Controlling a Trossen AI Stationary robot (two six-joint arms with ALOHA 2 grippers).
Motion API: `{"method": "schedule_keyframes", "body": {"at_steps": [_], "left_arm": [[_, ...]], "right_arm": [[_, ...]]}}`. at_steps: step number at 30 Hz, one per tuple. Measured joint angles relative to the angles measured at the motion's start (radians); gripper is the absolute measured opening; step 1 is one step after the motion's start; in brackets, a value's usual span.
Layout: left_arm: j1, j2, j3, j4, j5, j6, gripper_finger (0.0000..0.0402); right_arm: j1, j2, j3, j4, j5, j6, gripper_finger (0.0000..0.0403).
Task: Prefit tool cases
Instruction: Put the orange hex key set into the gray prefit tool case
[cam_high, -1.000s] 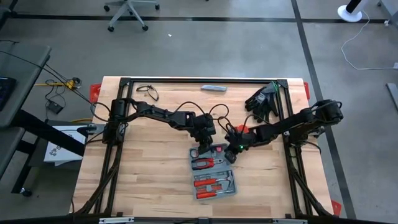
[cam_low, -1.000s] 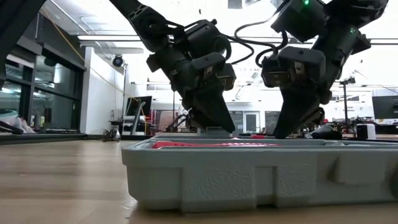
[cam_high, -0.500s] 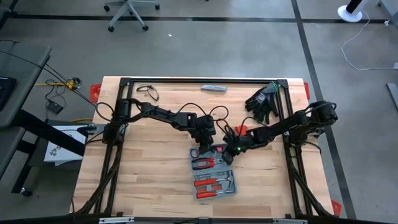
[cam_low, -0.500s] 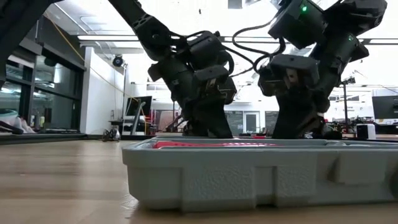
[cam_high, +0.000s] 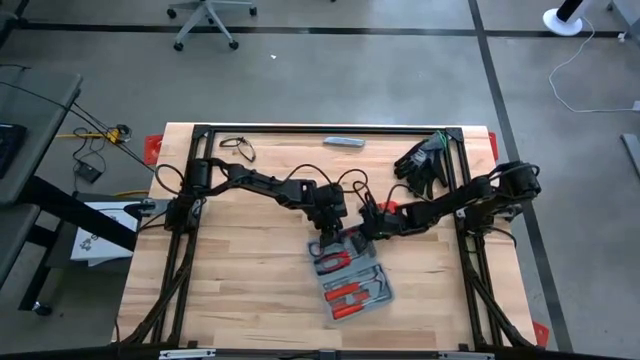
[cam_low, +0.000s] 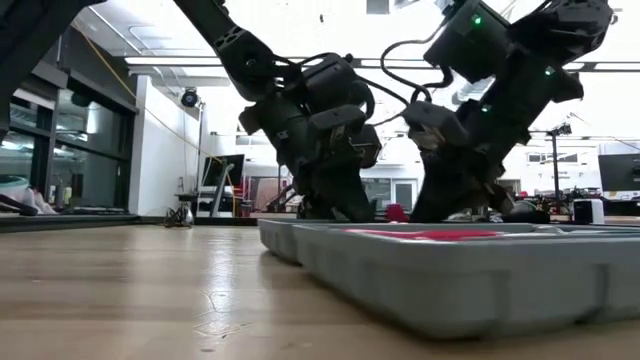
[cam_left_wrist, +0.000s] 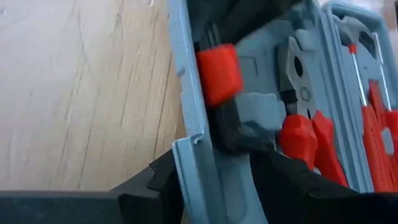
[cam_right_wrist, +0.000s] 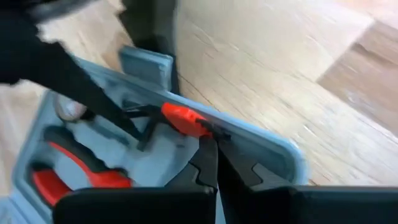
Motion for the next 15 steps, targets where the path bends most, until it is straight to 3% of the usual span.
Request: {"method": "schedule_keyframes", "body": {"at_steps": [15], "left_arm": [[0.031,0.003,-0.001,-0.002,0.075,-0.037,0.0158]], "right_arm": [[-0.039,0.0,0.0,0.101,-0.074,-0.112,0.0]]}}
